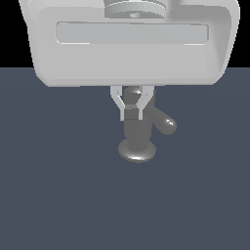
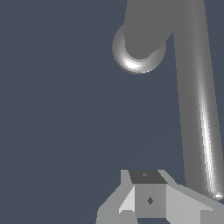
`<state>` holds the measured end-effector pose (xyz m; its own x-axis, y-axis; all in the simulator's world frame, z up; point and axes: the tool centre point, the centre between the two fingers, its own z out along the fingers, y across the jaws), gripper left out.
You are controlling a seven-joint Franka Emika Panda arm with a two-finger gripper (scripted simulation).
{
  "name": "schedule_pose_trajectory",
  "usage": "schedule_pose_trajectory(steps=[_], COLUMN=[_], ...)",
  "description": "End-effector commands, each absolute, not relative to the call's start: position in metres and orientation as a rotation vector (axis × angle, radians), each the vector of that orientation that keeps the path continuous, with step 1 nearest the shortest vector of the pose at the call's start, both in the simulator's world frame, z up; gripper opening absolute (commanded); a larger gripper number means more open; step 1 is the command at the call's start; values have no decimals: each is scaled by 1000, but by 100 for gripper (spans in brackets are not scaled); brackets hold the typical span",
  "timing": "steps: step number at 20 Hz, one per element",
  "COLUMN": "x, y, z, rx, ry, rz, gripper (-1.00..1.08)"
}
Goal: Turn on the faucet by rotating a designated handle.
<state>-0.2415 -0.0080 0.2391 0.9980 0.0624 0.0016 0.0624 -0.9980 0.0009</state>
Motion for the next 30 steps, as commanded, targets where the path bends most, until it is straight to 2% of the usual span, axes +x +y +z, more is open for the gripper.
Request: schedule_pose_trajectory(steps=[1, 13, 30], x=[-241, -239, -222], y=[-8, -9, -79], z=[230, 221, 220], rx=[3139, 3140, 3140], ry=[101, 103, 103], rz=[2, 0, 0], gripper=[-100, -100, -100])
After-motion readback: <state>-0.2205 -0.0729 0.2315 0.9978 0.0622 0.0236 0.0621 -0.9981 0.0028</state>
